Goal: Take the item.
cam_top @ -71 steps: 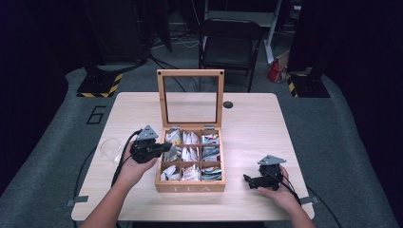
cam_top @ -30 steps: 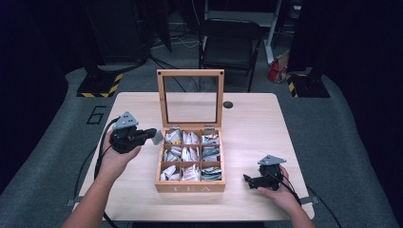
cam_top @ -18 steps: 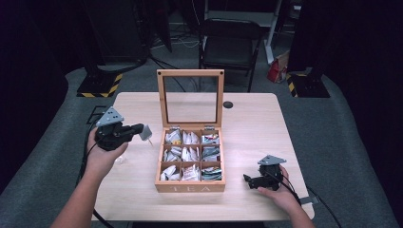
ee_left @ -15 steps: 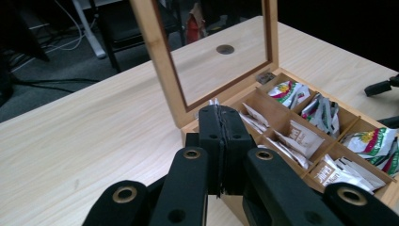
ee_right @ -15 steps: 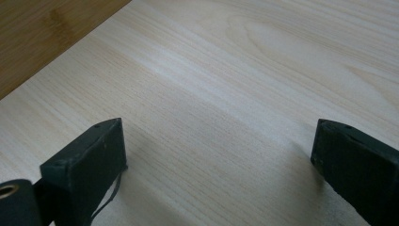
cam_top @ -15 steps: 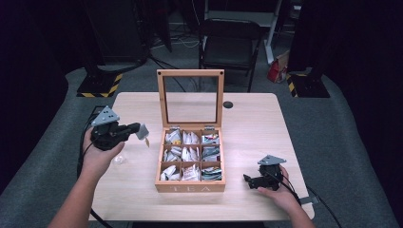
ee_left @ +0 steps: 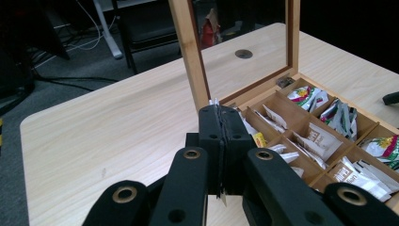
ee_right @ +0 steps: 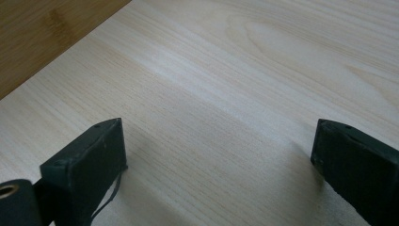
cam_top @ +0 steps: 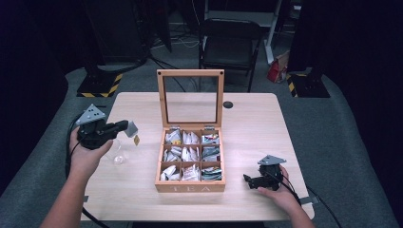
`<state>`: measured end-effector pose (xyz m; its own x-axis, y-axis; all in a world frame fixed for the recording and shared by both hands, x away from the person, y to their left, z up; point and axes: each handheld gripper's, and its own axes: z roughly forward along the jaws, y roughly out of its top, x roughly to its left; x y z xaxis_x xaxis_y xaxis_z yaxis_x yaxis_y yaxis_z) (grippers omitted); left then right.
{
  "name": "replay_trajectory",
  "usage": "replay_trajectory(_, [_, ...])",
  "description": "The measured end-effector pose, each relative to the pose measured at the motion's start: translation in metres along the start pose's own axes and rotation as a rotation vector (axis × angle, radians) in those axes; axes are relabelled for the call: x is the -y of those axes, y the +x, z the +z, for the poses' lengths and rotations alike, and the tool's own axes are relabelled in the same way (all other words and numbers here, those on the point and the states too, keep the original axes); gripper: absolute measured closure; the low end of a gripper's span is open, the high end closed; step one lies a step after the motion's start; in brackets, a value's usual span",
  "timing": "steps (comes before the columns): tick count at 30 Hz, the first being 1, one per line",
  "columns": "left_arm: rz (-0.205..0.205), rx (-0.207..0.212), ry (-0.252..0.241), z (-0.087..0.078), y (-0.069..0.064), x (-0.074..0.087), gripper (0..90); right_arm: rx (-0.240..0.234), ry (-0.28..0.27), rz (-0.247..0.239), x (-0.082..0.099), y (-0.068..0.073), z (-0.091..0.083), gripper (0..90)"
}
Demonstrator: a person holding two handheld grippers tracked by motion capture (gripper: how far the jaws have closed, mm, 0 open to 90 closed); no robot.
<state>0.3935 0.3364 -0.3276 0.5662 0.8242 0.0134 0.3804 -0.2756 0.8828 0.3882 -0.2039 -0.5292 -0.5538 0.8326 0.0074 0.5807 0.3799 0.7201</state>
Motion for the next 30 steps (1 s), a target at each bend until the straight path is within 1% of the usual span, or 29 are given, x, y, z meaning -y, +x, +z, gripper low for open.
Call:
replay_trajectory(1, [-0.005,-0.008,0.002,-0.001,0.001,0.001,89.1,0.000,0.000,0.000,0.000,0.000,0.000,3.0])
replay_trajectory(5, [-0.016,-0.022,-0.002,-0.004,0.006,0.003,89.2,0.000,0.000,0.000,0.000,0.000,0.000,3.0])
replay_trajectory(8, [-0.015,-0.029,0.001,-0.006,0.009,0.004,89.1,0.000,0.000,0.000,0.000,0.000,0.000,3.0])
replay_trajectory(12, [-0.029,-0.045,-0.003,-0.010,0.014,0.006,89.1,0.000,0.000,0.000,0.000,0.000,0.000,3.0])
replay_trajectory(22, [-0.054,-0.064,0.002,-0.016,0.023,0.012,89.1,0.000,0.000,0.000,0.000,0.000,0.000,3.0])
replay_trajectory(25, [-0.061,-0.079,0.001,-0.018,0.027,0.014,89.1,0.000,0.000,0.000,0.000,0.000,0.000,3.0])
replay_trajectory(30, [-0.068,-0.088,0.009,-0.020,0.030,0.018,89.1,0.000,0.000,0.000,0.000,0.000,0.000,3.0])
